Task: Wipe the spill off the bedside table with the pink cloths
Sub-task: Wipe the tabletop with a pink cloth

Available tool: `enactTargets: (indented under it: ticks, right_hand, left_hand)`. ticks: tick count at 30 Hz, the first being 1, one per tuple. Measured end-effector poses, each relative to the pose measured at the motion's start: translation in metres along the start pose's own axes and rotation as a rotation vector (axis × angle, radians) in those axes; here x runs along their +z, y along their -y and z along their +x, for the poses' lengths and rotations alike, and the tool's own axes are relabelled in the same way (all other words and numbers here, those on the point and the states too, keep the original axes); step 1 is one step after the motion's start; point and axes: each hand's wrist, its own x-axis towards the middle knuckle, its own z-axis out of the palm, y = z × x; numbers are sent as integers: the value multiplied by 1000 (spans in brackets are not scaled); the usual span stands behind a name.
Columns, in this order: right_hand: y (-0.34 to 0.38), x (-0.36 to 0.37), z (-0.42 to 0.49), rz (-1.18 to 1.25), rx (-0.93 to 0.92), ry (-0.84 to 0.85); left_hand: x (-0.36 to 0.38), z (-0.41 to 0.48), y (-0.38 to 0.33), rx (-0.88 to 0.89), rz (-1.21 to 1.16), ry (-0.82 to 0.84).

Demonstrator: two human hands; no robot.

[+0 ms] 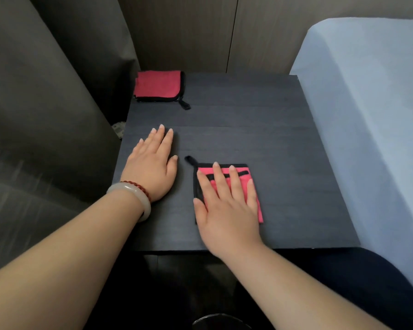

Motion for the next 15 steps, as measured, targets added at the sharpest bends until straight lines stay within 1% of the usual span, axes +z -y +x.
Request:
enactTargets:
  ticks: [2, 4, 6, 8, 11, 15]
  right_hand:
    - [0, 0, 32, -1, 29, 13]
    - [-3, -6, 86, 20, 69, 16]
    - [-3, -12, 139, 34, 117, 70]
    - [-2, -15, 170, 14, 146, 121]
    - [-3, -13, 156, 10, 99, 79]
    - [-6, -3, 63, 4, 1, -41]
  left_hand:
    - [-2, 13, -1, -22, -24, 2]
    - [-4, 25, -2, -39, -17, 17]
    - [-9, 36, 0, -27, 17, 10]
    - [-14, 50, 0, 1, 50, -10]
    - [-21, 70, 3, -9, 70, 4]
    - [-13, 79, 3, -25, 28, 7]
